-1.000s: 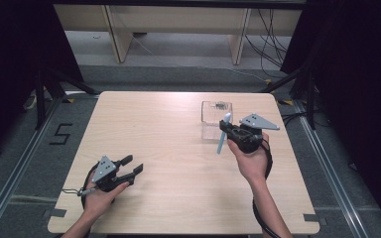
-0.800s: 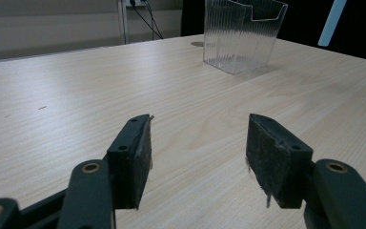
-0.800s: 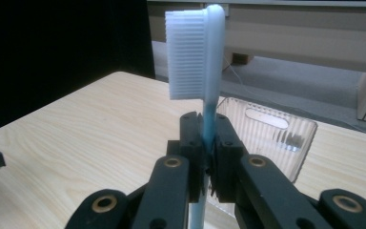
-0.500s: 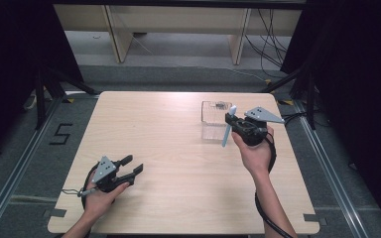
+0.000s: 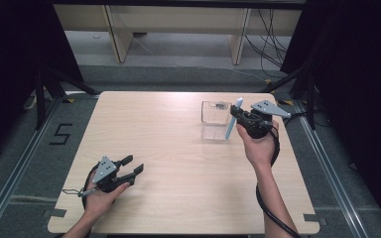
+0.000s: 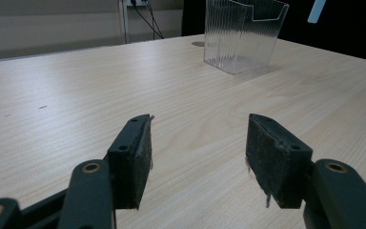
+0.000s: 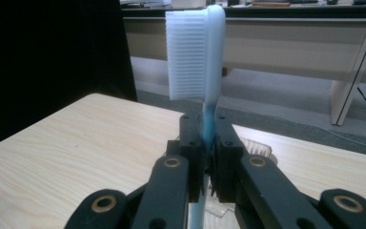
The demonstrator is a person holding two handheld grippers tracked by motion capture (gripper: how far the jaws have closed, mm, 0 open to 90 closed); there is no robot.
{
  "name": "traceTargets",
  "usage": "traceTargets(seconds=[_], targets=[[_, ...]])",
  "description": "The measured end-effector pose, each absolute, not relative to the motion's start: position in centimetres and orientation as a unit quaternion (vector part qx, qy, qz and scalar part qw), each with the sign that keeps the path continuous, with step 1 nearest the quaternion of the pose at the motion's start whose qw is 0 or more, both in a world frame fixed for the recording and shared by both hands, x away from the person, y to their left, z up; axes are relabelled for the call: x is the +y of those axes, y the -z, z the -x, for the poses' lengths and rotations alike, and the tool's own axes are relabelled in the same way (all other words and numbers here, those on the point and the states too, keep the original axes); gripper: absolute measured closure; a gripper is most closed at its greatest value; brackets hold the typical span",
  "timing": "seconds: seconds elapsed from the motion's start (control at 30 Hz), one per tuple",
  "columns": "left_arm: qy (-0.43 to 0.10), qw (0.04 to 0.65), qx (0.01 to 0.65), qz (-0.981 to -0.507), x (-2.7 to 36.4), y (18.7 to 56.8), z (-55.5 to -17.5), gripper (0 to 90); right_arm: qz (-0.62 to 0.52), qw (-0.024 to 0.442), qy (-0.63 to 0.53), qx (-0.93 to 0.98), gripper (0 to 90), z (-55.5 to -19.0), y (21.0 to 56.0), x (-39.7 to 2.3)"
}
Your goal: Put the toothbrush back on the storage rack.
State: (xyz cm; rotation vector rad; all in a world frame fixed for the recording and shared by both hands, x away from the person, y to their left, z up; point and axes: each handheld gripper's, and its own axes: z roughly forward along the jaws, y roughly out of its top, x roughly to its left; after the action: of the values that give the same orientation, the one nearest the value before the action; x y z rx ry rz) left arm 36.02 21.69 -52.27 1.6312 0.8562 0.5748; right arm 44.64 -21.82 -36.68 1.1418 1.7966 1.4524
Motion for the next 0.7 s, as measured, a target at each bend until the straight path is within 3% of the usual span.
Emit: traceTargets(seconds=[0.7], targets=[[-0.245, 0.57, 0.365, -0.694, 21.7, 52.3, -36.0, 40.9, -0.428, 0.301, -0.567, 0.636, 85.5, -45.9, 35.8, -22.2]])
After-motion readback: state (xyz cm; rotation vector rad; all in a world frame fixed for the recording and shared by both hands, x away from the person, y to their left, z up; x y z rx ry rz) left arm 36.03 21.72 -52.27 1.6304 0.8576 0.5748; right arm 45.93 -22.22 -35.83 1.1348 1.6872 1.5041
